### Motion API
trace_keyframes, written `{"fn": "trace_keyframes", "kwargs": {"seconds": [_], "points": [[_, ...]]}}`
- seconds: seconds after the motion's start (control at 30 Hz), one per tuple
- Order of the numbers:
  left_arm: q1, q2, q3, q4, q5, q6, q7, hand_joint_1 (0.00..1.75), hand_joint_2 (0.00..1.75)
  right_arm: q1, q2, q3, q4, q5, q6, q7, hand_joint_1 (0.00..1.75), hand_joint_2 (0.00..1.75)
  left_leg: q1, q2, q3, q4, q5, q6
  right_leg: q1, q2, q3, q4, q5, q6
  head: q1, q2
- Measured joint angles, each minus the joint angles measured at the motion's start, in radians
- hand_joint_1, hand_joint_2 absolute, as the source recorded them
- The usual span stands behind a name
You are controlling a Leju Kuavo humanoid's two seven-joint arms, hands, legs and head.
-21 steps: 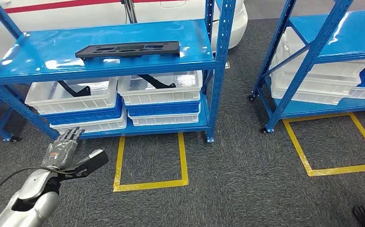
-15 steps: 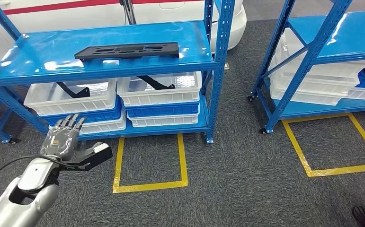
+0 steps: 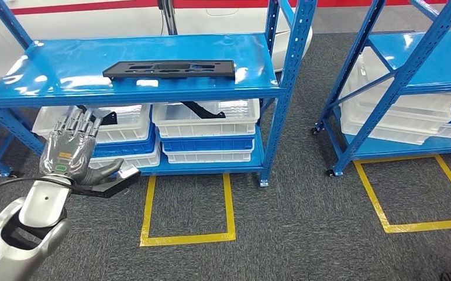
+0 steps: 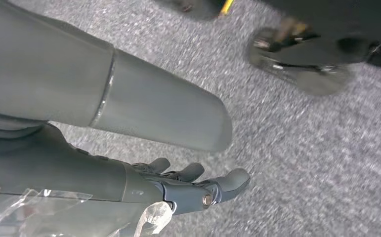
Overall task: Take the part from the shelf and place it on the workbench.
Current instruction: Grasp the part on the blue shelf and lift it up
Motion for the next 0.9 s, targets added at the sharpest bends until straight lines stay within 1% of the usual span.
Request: {"fn": "trace_keyframes", "kwargs": {"seconds": [0.03,0.07,0.1,0.13,0.17,0.2,0.23,0.27,0.3,0.33,0.37,0.4,0.43,0.47,0.5,0.53,0.57,0.6,0.63,0.67,0.7,0.73,0.77,0.8,0.83,0.87,0.9], "points": [[0.000,0.002,-0.006,-0.007,-0.007,-0.005,0.002,0.00,0.00,0.004,-0.001,0.002,0.002,-0.001,0.000,0.001,0.00,0.00,0.001,-0.001,0.015,0.001,-0.014,-0.006,-0.001,-0.001,0.017,-0.066,0.038,-0.002,-0.001,0.000],[-0.001,0.004,-0.012,-0.013,-0.010,-0.008,0.003,0.00,0.00,0.005,-0.002,0.004,0.004,-0.001,0.001,0.001,0.00,0.00,0.000,-0.001,0.024,0.000,-0.028,-0.012,-0.001,-0.002,0.030,-0.110,0.065,-0.005,-0.001,0.000],[-0.001,0.006,-0.018,-0.020,-0.013,-0.011,0.003,0.00,0.00,0.006,-0.002,0.005,0.006,-0.002,0.001,0.002,0.00,0.00,0.000,-0.001,0.034,-0.002,-0.039,-0.020,0.000,-0.002,0.037,-0.133,0.076,-0.012,-0.002,0.000],[-0.002,0.008,-0.023,-0.028,-0.014,-0.011,0.003,0.00,0.00,0.005,-0.002,0.007,0.007,-0.002,0.001,0.002,0.00,0.00,-0.001,-0.001,0.043,0.000,-0.042,-0.027,0.003,-0.003,0.041,-0.136,0.062,-0.021,-0.003,0.000],[-0.004,0.009,-0.026,-0.036,-0.015,-0.011,0.003,0.00,0.00,0.002,-0.003,0.008,0.008,-0.002,0.001,0.002,0.00,0.00,0.000,-0.001,0.044,0.007,-0.042,-0.032,0.003,-0.003,0.051,-0.136,0.057,-0.030,-0.003,0.000],[-0.004,0.010,-0.028,-0.044,-0.015,-0.010,0.004,0.00,0.00,0.002,-0.003,0.008,0.009,-0.002,0.001,0.002,0.00,0.00,0.001,0.000,0.039,0.032,-0.034,-0.038,0.002,-0.003,0.063,-0.139,0.050,-0.038,-0.004,0.000],[-0.006,0.012,-0.030,-0.050,-0.015,-0.009,0.004,0.00,0.00,0.002,-0.004,0.009,0.009,-0.002,0.001,0.003,0.00,0.00,0.002,0.001,0.016,0.080,-0.022,-0.043,0.000,-0.003,0.077,-0.141,0.040,-0.045,-0.004,0.000],[-0.006,0.014,-0.032,-0.054,-0.013,-0.007,0.004,0.00,0.00,0.002,-0.004,0.009,0.010,-0.002,0.000,0.003,0.00,0.00,0.004,0.002,-0.026,0.147,-0.017,-0.048,-0.002,-0.002,0.092,-0.143,0.030,-0.050,-0.005,0.000],[-0.004,0.017,-0.035,-0.057,-0.011,-0.006,0.004,0.00,0.00,0.003,-0.004,0.010,0.011,-0.002,0.000,0.003,0.00,0.00,0.005,0.003,-0.077,0.219,-0.022,-0.054,-0.003,0.000,0.106,-0.145,0.017,-0.053,-0.005,0.000],[0.000,0.020,-0.038,-0.058,-0.007,-0.005,0.004,0.00,0.00,0.003,-0.004,0.010,0.011,-0.002,0.000,0.003,0.00,0.00,0.007,0.003,-0.130,0.281,-0.047,-0.058,-0.003,0.002,0.121,-0.145,0.003,-0.055,-0.006,0.000],[0.005,0.021,-0.041,-0.059,-0.002,-0.003,0.004,0.00,0.00,0.003,-0.004,0.011,0.011,-0.002,0.000,0.004,0.00,0.00,0.009,0.003,-0.179,0.319,-0.087,-0.060,-0.004,0.004,0.139,-0.145,-0.012,-0.055,-0.006,0.000],[0.010,0.022,-0.044,-0.059,0.004,0.000,0.004,0.00,0.00,0.004,-0.004,0.013,0.012,-0.002,0.000,0.006,0.00,0.00,0.010,0.003,-0.212,0.326,-0.125,-0.060,-0.004,0.007,0.159,-0.146,-0.028,-0.054,-0.006,0.000],[0.015,0.023,-0.046,-0.060,0.012,0.005,0.003,0.00,0.00,0.005,-0.004,0.015,0.012,-0.002,0.000,0.008,0.00,0.00,0.010,0.003,-0.233,0.308,-0.148,-0.059,-0.004,0.009,0.181,-0.146,-0.045,-0.053,-0.006,0.000],[0.019,0.023,-0.047,-0.062,0.019,0.010,0.003,0.00,0.00,0.006,-0.004,0.017,0.012,-0.002,0.000,0.009,0.00,0.00,0.010,0.003,-0.244,0.267,-0.142,-0.056,-0.005,0.011,0.205,-0.147,-0.062,-0.051,-0.006,0.000],[0.022,0.023,-0.047,-0.063,0.027,0.015,0.003,0.00,0.00,0.007,-0.004,0.019,0.013,-0.002,0.001,0.010,0.00,0.00,0.009,0.004,-0.245,0.208,-0.091,-0.054,-0.005,0.012,0.226,-0.148,-0.079,-0.049,-0.006,0.000],[0.026,0.024,-0.048,-0.064,0.035,0.020,0.002,0.00,0.00,0.009,-0.004,0.021,0.014,-0.002,0.001,0.010,0.00,0.00,0.007,0.004,-0.246,0.141,-0.004,-0.049,-0.003,0.014,0.246,-0.148,-0.095,-0.046,-0.006,0.000],[0.031,0.025,-0.049,-0.065,0.043,0.024,0.000,0.00,0.00,0.009,-0.004,0.022,0.015,-0.003,0.001,0.011,0.00,0.00,0.005,0.006,-0.241,0.088,0.076,-0.044,-0.001,0.018,0.263,-0.152,-0.112,-0.042,-0.007,0.000],[0.036,0.026,-0.049,-0.067,0.051,0.027,-0.002,0.00,0.00,0.009,-0.004,0.023,0.017,-0.003,0.001,0.012,0.00,0.00,0.003,0.006,-0.235,0.052,0.140,-0.039,0.001,0.021,0.279,-0.159,-0.125,-0.037,-0.007,0.000],[0.039,0.026,-0.050,-0.070,0.060,0.030,-0.004,0.00,0.00,0.008,-0.005,0.024,0.018,-0.003,0.001,0.012,0.00,0.00,0.002,0.006,-0.228,0.034,0.170,-0.034,0.004,0.024,0.292,-0.160,-0.130,-0.032,-0.007,0.000],[0.040,0.026,-0.049,-0.074,0.068,0.032,-0.005,0.00,0.00,0.006,-0.006,0.024,0.019,-0.003,0.001,0.012,0.00,0.00,0.004,0.006,-0.215,0.034,0.164,-0.029,0.005,0.025,0.297,-0.157,-0.128,-0.028,-0.007,0.000],[0.040,0.026,-0.049,-0.078,0.075,0.034,-0.006,0.00,0.00,0.005,-0.008,0.024,0.019,-0.003,0.001,0.011,0.00,0.00,0.005,0.004,-0.204,0.031,0.158,-0.023,0.006,0.022,0.297,-0.141,-0.118,-0.023,-0.005,0.000],[0.038,0.026,-0.049,-0.081,0.080,0.036,-0.006,0.00,0.00,0.004,-0.009,0.025,0.019,-0.003,0.001,0.011,0.00,0.00,0.006,0.004,-0.193,0.029,0.151,-0.016,0.006,0.019,0.286,-0.112,-0.104,-0.020,-0.003,0.000],[0.038,0.026,-0.049,-0.084,0.084,0.038,-0.006,0.00,0.00,0.003,-0.009,0.025,0.019,-0.003,0.001,0.010,0.00,0.00,0.006,0.004,-0.182,0.028,0.144,-0.009,0.005,0.015,0.264,-0.067,-0.092,-0.018,-0.001,0.000],[0.039,0.026,-0.049,-0.085,0.087,0.039,-0.006,0.00,0.00,0.003,-0.009,0.025,0.019,-0.003,0.001,0.009,0.00,0.00,0.006,0.004,-0.172,0.026,0.136,-0.003,0.005,0.011,0.231,-0.011,-0.088,-0.016,0.001,0.000],[0.040,0.026,-0.049,-0.086,0.089,0.039,-0.007,0.00,0.00,0.002,-0.009,0.025,0.019,-0.003,0.001,0.009,0.00,0.00,0.005,0.005,-0.162,0.025,0.126,0.002,0.006,0.008,0.189,0.049,-0.099,-0.016,0.002,0.000],[0.040,0.026,-0.049,-0.087,0.091,0.039,-0.008,0.00,0.00,0.001,-0.009,0.025,0.019,-0.003,0.001,0.009,0.00,0.00,0.005,0.005,-0.151,0.025,0.116,0.006,0.006,0.007,0.145,0.105,-0.125,-0.015,0.002,0.000],[0.042,0.026,-0.049,-0.088,0.092,0.039,-0.009,0.00,0.00,0.002,-0.008,0.025,0.019,-0.003,0.001,0.009,0.00,0.00,0.004,0.005,-0.138,0.025,0.104,0.009,0.007,0.006,0.104,0.140,-0.168,-0.014,0.002,0.000]]}}
